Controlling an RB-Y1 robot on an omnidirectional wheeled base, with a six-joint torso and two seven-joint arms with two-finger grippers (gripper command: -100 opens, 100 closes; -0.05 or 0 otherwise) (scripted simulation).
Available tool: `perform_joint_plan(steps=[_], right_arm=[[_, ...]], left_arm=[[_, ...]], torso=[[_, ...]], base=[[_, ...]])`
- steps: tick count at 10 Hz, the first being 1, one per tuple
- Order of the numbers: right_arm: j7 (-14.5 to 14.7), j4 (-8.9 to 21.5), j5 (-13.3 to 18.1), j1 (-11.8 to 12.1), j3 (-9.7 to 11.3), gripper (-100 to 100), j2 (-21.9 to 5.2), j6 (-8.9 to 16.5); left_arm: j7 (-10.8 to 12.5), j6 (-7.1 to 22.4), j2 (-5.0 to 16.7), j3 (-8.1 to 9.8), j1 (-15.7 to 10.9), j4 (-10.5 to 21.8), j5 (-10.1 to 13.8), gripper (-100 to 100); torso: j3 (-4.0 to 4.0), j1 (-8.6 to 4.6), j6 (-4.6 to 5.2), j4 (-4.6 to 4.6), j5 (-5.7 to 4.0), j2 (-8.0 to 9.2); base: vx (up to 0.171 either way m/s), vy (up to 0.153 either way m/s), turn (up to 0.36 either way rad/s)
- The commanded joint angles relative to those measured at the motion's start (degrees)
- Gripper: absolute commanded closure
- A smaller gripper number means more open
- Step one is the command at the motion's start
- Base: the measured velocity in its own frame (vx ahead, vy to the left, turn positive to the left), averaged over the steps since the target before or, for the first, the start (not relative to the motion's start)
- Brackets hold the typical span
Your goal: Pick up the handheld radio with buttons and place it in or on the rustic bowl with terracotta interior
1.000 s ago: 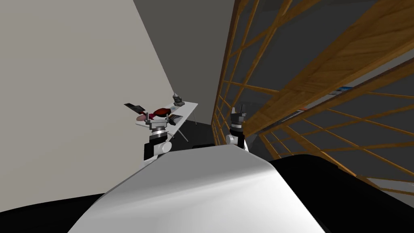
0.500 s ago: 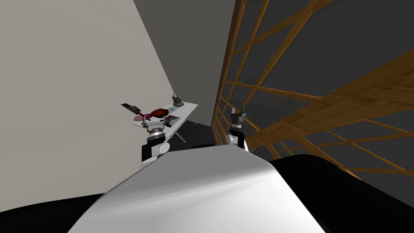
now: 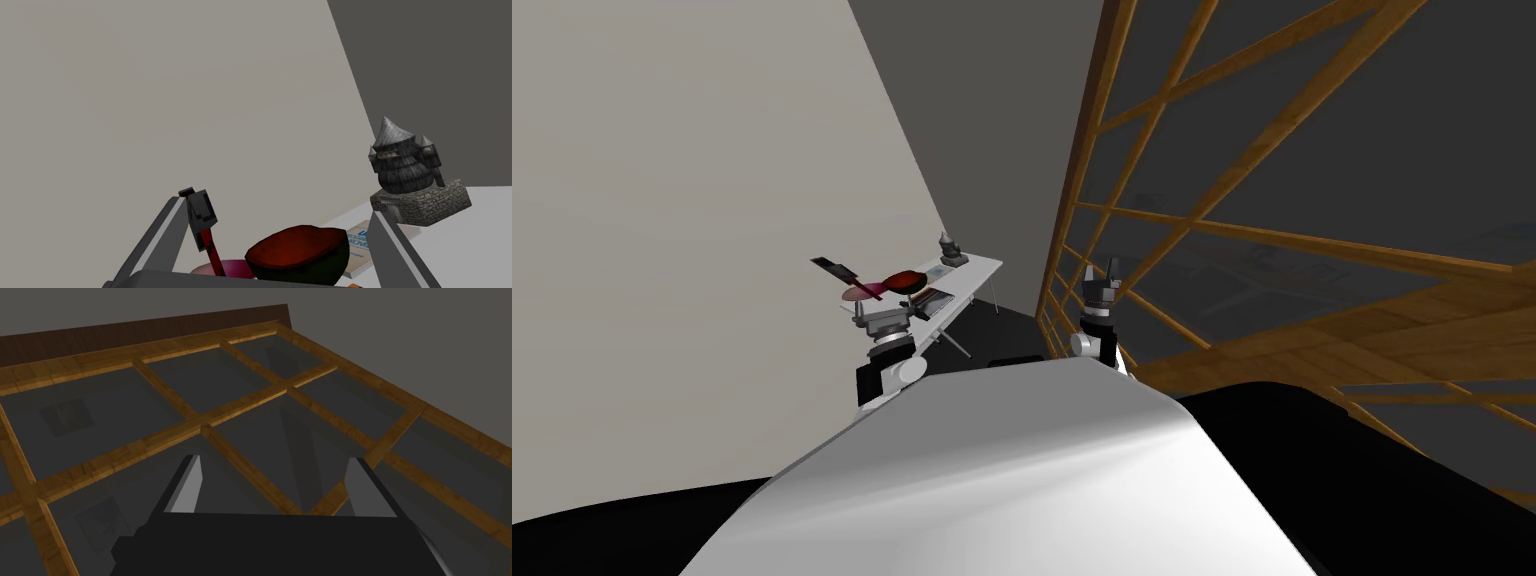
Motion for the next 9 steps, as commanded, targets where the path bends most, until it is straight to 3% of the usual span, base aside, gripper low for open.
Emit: perform_joint_plan(steps=[1,4,5,9], right_arm=[[0.0,0.0,0.0,0.0,0.0,0,0.0,0.0],[0.0,0.0,0.0,0.0,0.0,0,0.0,0.0],[0.0,0.0,0.0,0.0,0.0,0,0.0,0.0],[0.0,0.0,0.0,0.0,0.0,0,0.0,0.0]], left_arm=[[0.2,0.2,-0.3,0.82,-0.2,0.5,1.9,-100],[2.0,-1.6,-1.4,3.37,0.4,4.4,7.6,-100],[2.0,-1.6,-1.4,3.37,0.4,4.4,8.3,-100],[3.7,-3.8,-4.1,6.31,1.3,8.9,15.3,-100]], torso=[[0.0,0.0,0.0,0.0,0.0,0.0],[-0.01,0.08,0.0,-0.01,0.01,-0.01],[-0.09,0.09,0.02,-0.03,0.02,-0.16],[-0.07,0.21,0.01,-0.03,0.04,-0.11]], base=[[0.131,-0.076,0.058],[0.169,-0.077,0.112],[0.146,-0.055,0.047],[0.167,-0.049,0.102]])
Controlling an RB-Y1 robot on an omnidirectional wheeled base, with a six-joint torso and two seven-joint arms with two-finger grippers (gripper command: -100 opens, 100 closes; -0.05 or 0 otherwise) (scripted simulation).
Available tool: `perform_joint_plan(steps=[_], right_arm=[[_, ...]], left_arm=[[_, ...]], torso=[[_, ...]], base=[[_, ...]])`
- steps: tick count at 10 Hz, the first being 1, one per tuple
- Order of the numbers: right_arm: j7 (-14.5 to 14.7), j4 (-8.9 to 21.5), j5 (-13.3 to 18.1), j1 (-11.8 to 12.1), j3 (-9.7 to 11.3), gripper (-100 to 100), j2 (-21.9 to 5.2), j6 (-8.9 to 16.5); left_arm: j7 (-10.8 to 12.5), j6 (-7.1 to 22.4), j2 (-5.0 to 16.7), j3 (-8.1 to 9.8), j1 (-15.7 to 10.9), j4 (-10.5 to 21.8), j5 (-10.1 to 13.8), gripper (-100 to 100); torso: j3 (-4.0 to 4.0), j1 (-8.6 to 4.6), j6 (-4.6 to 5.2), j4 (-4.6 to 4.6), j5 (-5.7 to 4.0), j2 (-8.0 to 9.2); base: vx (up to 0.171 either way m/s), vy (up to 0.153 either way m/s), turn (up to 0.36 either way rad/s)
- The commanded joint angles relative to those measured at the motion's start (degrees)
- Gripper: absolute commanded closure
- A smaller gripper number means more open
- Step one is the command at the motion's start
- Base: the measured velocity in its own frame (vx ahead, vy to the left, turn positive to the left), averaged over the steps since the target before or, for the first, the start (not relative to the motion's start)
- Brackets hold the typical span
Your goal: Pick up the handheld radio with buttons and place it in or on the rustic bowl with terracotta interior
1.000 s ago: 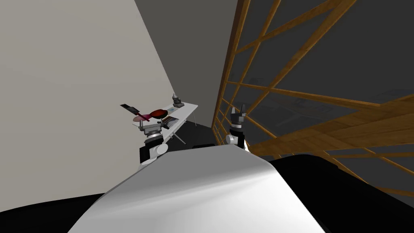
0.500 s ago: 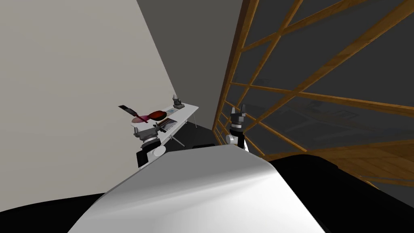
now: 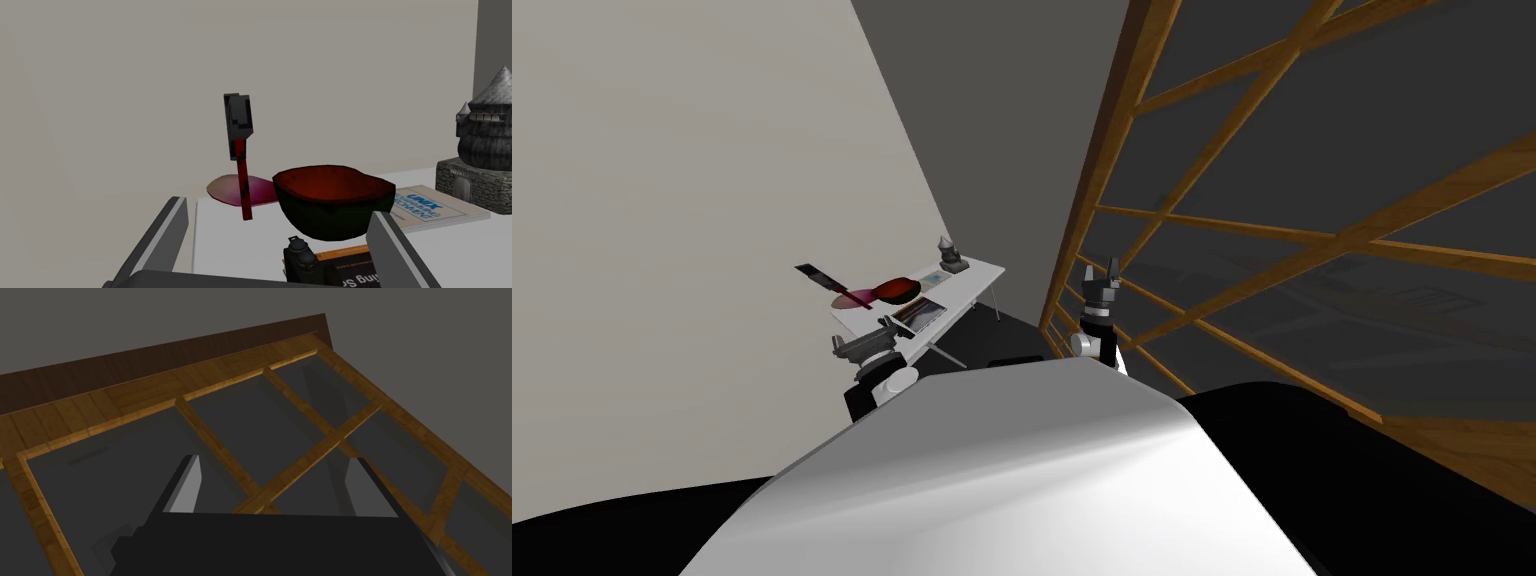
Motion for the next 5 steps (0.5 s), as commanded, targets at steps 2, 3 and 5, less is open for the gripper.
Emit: perform_joint_plan(steps=[2,3,5], right_arm=[[0.0,0.0,0.0,0.0,0.0,0,0.0,0.0],[0.0,0.0,0.0,0.0,0.0,0,0.0,0.0],[0.0,0.0,0.0,0.0,0.0,0,0.0,0.0]], left_arm=[[0.3,-0.8,-2.7,1.79,0.0,2.5,4.1,-100],[0.5,-1.2,-4.1,2.26,0.2,3.2,5.2,-100],[0.8,-1.8,-7.3,2.99,0.4,4.3,7.0,-100]], torso=[[0.01,0.02,0.0,0.0,0.01,0.01],[0.02,-0.01,0.0,0.01,0.0,0.04],[0.09,0.08,0.01,0.03,0.02,0.17]], base=[[0.173,-0.044,0.062],[0.151,-0.027,0.072],[0.121,-0.021,0.048]])
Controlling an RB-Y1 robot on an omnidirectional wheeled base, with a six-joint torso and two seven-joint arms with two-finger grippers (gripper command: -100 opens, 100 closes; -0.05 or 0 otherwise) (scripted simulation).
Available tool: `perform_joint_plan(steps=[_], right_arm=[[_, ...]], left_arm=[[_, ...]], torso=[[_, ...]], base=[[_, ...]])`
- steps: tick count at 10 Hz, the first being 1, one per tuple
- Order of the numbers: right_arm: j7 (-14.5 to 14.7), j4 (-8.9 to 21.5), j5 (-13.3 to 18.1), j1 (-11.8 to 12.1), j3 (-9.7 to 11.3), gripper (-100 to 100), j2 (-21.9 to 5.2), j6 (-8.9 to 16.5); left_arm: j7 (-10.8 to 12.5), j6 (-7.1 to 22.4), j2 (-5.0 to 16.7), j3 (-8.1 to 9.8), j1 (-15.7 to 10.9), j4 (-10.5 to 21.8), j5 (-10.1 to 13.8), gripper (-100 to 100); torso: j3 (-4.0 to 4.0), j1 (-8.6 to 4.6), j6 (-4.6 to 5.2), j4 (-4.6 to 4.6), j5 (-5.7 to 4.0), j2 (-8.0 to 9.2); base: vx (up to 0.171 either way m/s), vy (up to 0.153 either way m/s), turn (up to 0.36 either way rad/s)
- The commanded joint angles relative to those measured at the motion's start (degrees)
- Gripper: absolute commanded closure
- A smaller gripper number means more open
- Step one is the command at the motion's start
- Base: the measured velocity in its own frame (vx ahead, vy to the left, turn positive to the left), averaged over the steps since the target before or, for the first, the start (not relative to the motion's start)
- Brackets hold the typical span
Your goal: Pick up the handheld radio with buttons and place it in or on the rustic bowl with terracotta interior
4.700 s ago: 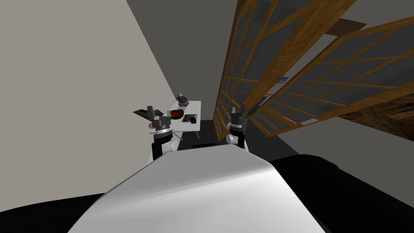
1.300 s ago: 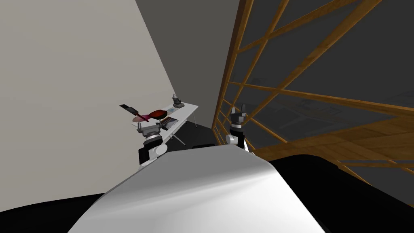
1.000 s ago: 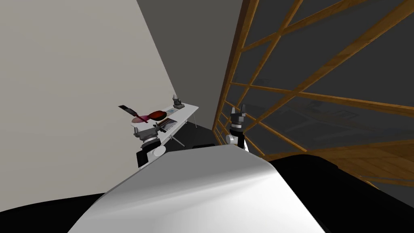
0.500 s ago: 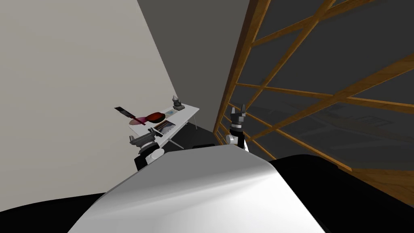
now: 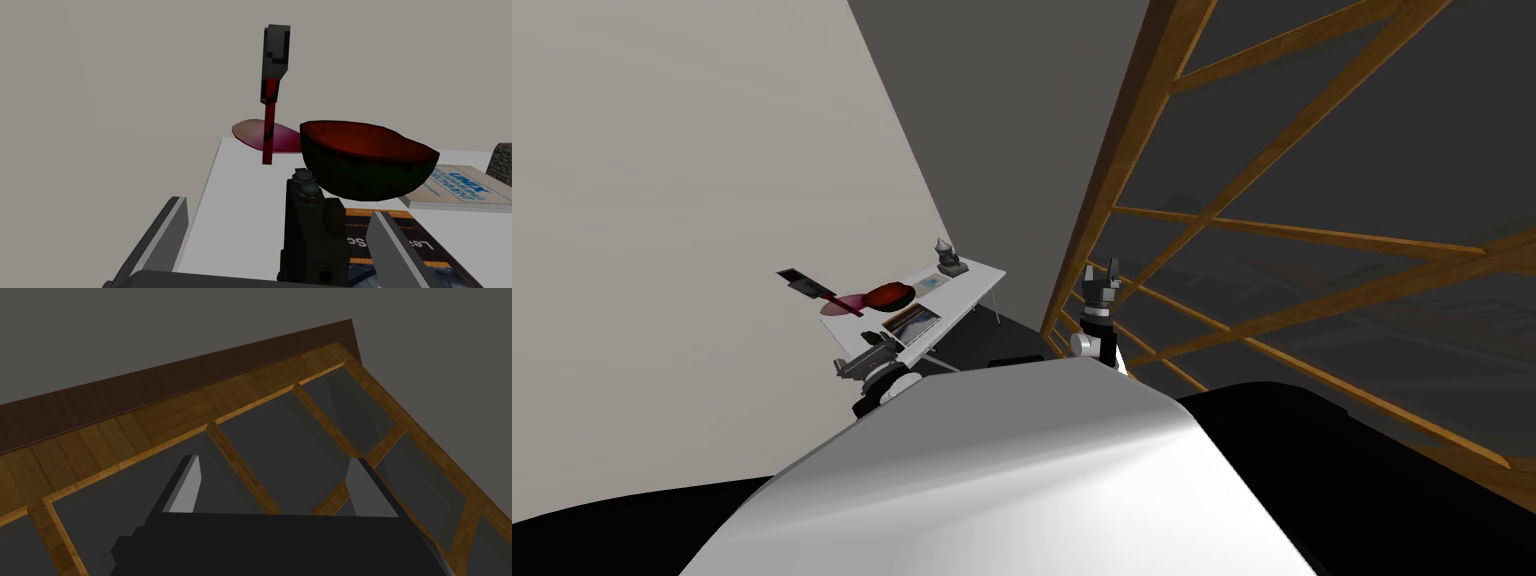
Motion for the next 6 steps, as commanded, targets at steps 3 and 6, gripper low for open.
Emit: perform_joint_plan(steps=[3,6], right_arm=[[0.0,0.0,0.0,0.0,0.0,0,0.0,0.0],[0.0,0.0,0.0,0.0,0.0,0,0.0,0.0]], left_arm=[[0.4,-0.6,-5.0,0.92,-0.1,1.6,1.8,-100],[0.8,0.0,-4.1,1.29,0.4,0.0,2.7,-100]], torso=[[0.12,0.03,0.01,0.05,0.0,0.2],[0.24,0.1,0.01,0.09,0.01,0.43]], base=[[0.058,-0.013,0.023],[0.006,0.022,0.001]])
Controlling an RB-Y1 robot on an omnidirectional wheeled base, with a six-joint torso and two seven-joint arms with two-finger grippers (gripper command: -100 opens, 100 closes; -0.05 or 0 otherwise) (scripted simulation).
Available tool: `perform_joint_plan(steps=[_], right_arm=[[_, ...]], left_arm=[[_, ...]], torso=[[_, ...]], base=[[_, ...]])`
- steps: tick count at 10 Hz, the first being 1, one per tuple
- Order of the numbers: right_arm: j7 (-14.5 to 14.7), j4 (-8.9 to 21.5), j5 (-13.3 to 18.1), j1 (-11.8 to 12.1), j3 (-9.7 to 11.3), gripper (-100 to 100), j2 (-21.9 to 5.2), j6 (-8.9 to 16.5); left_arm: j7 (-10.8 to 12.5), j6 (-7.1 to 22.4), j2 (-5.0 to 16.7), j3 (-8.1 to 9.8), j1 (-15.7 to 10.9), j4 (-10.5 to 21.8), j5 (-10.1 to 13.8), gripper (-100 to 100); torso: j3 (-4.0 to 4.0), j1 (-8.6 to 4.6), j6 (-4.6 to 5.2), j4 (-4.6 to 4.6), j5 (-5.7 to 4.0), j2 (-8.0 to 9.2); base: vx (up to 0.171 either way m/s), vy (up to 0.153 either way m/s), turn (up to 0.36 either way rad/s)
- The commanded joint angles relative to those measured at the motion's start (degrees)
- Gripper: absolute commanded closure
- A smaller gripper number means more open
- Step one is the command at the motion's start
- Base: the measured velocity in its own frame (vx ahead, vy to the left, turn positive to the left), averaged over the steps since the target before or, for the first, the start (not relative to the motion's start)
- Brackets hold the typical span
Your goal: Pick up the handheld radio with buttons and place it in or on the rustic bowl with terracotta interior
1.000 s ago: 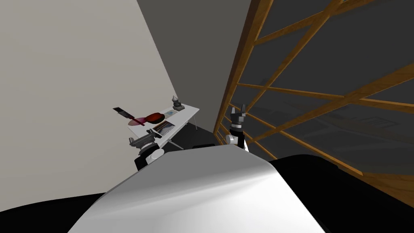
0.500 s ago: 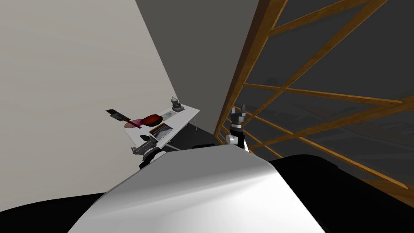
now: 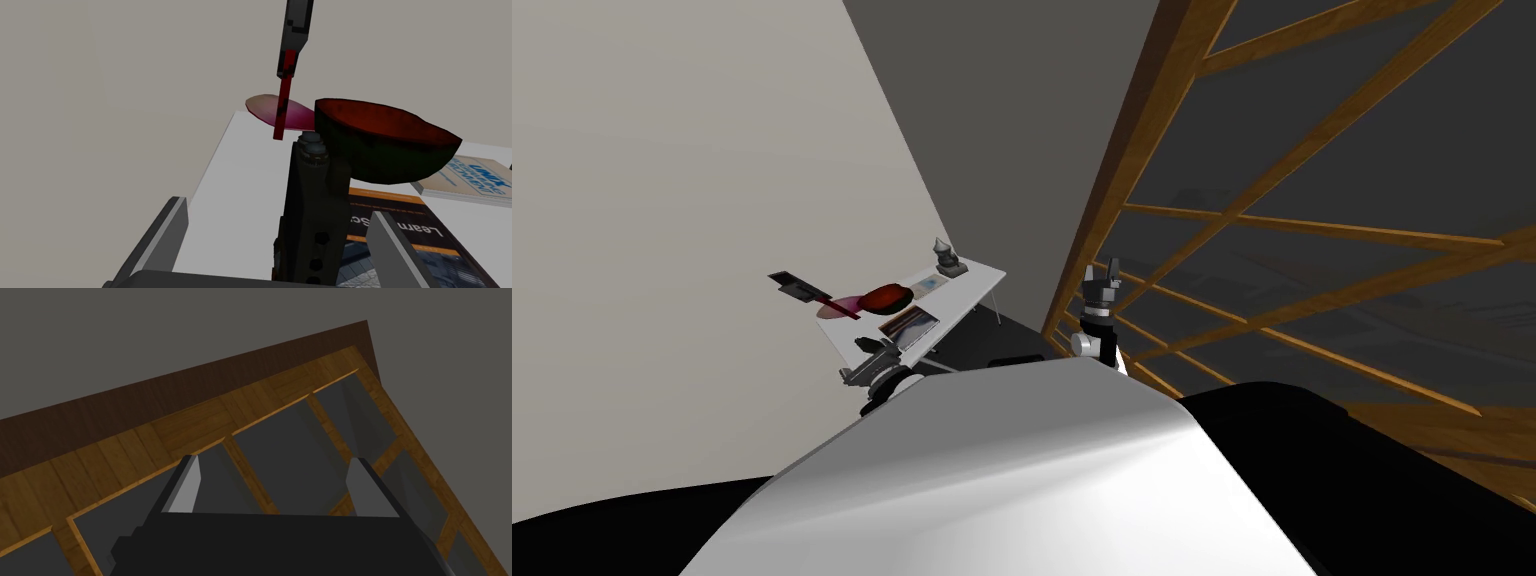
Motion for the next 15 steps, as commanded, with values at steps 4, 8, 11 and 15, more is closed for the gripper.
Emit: perform_joint_plan(steps=[4,8,11,15], right_arm=[[0.0,0.0,0.0,0.0,0.0,0,0.0,0.0],[0.0,0.0,0.0,0.0,0.0,0,0.0,0.0],[0.0,0.0,0.0,0.0,0.0,0,0.0,0.0],[0.0,0.0,0.0,0.0,0.0,0,0.0,0.0]], left_arm=[[0.0,0.1,0.1,-0.02,-0.1,-0.2,0.0,100],[0.0,0.0,0.1,0.06,0.0,-0.2,0.0,100],[-0.1,-0.2,3.8,0.11,0.1,-0.3,0.2,100],[-0.3,-0.8,9.4,0.49,0.8,-0.5,1.5,100]], torso=[[0.04,-0.08,-0.11,-0.02,0.06,0.09],[0.04,-0.07,-0.03,0.0,0.1,0.08],[0.05,-0.16,-0.02,0.0,0.06,0.11],[0.12,-0.59,0.03,0.02,-0.11,0.23]], base=[[0.002,0.014,-0.005],[0.0,0.0,0.0],[-0.02,-0.03,0.0],[-0.036,-0.092,-0.011]])
